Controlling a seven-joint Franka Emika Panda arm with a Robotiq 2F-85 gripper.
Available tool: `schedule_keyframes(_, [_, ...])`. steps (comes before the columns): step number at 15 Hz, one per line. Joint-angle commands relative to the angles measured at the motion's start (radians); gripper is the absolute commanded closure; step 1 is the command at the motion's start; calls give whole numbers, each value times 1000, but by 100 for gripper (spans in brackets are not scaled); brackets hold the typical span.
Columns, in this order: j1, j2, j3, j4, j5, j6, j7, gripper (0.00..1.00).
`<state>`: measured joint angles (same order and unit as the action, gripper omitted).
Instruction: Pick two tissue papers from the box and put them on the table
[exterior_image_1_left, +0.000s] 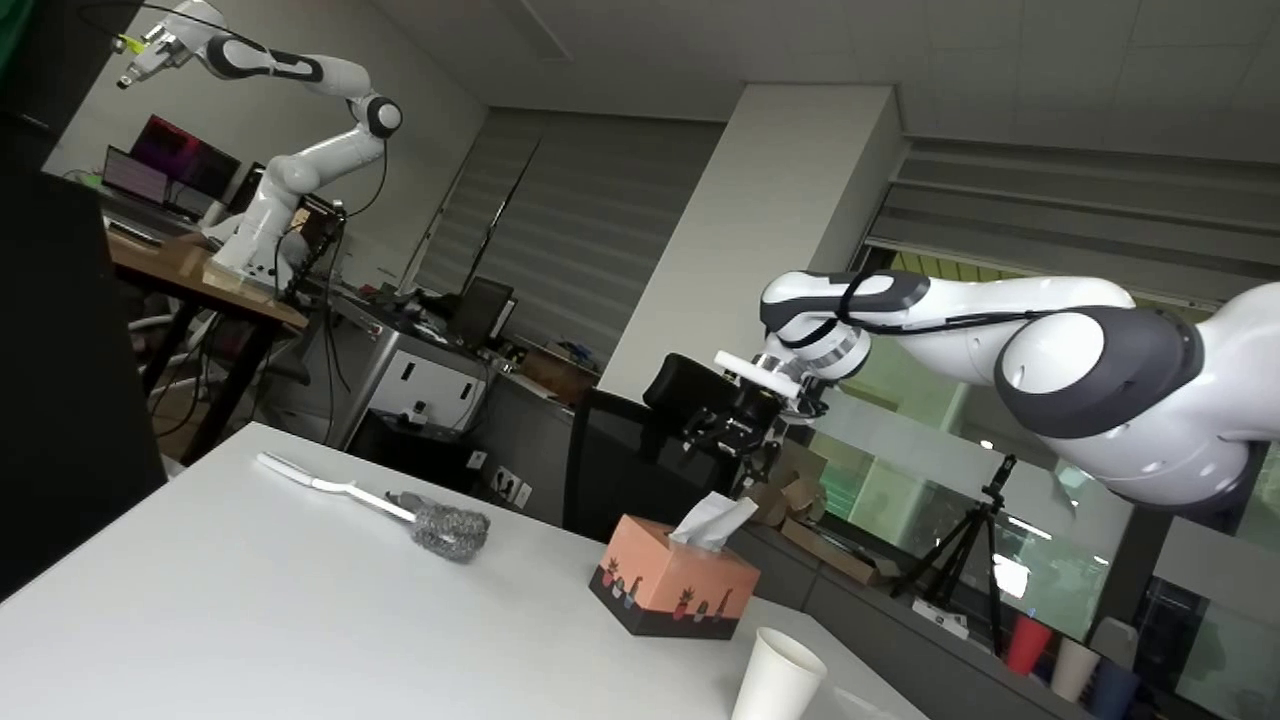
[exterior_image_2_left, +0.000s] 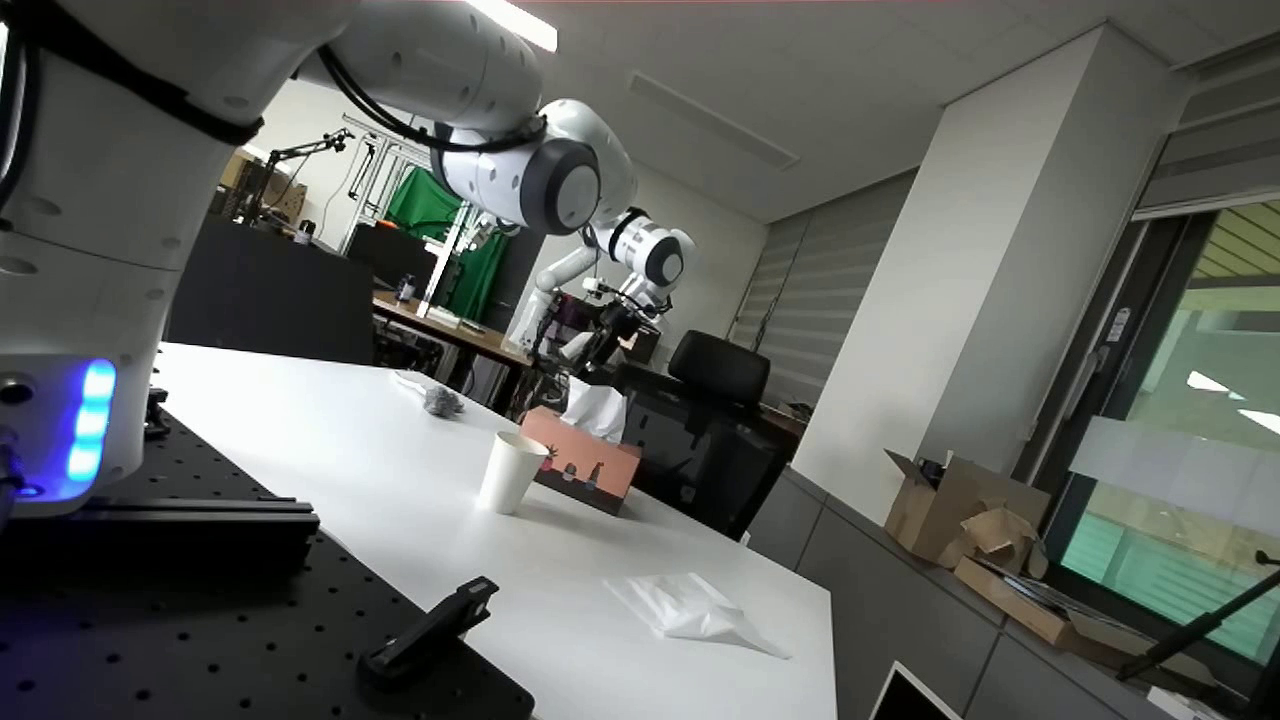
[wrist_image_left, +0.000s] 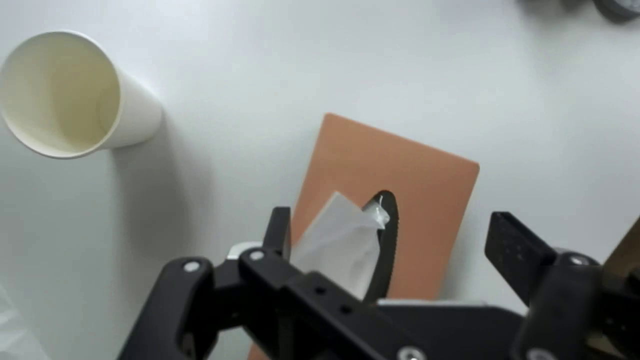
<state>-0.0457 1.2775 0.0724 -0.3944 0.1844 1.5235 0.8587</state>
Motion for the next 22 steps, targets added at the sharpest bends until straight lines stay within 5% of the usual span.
schedule_keyframes(1, [-9, -51, 10, -42, -1, -123, -68, 0])
schedule_keyframes(5, [-3, -49, -16, -23, -32, -172, -120, 0])
schedule_keyframes(18, [-16, 27, -61, 5, -52, 112, -128, 0])
schedule_keyframes(19, [-17, 37, -62, 8, -52, 152, -123, 25])
schedule_keyframes(22, [-20, 39, -63, -2, -54, 201, -119, 40])
